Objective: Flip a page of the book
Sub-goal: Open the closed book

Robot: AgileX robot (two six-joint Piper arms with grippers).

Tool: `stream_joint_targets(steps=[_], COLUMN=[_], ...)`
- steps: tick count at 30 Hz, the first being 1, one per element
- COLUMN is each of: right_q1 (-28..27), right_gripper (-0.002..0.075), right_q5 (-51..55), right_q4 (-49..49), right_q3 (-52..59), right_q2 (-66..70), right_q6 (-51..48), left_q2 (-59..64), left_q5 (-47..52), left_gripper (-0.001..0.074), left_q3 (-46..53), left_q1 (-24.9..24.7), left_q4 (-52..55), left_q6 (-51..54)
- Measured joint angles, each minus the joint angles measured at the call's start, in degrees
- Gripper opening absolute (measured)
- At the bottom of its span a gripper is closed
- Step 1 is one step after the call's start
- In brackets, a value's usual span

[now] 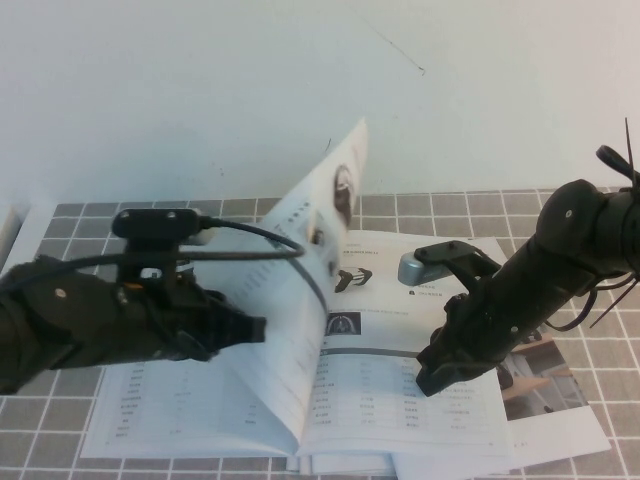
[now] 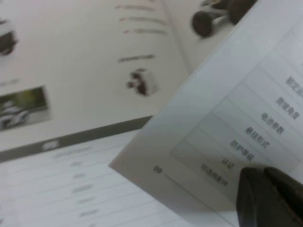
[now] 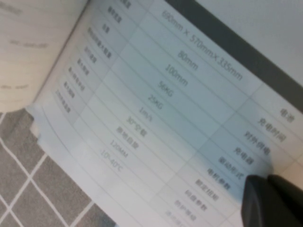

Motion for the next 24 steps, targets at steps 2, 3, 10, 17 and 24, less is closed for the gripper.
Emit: stream_joint_targets(steps=[2,3,10,17,24], right_q1=[0.0,0.0,0.0,0.0,0.0], right_gripper=[-0.0001,-0.0001,-0.0001,-0.0001,-0.0001], right_q5=[0.0,0.0,0.0,0.1,0.21], right_q4=[0.0,0.0,0.37,0.92,0.92], right_q3=[0.0,0.0,0.0,0.0,0.0], right_q2=[0.0,0.0,0.0,0.0,0.0], right_q6=[0.0,-0.14,-1.34,-1.89,-2.29], left_q2=[-0.12,-0.25,-2.07,-5.56,-11.5], left_q5=[1.84,2.7,10.27,16.6,22.13], left_gripper=[-0.0004,-0.0004,-0.0004,-0.0004,-0.0004], left_q3=[0.0,0.0,0.0,0.0,0.0], left_q1=[2.68,4.04,11.49,16.41,17.32], left_q4=[1.68,2.31,6.55,11.91,11.87], left_q6=[-2.16,-2.78,-6.08,-9.84,-8.58])
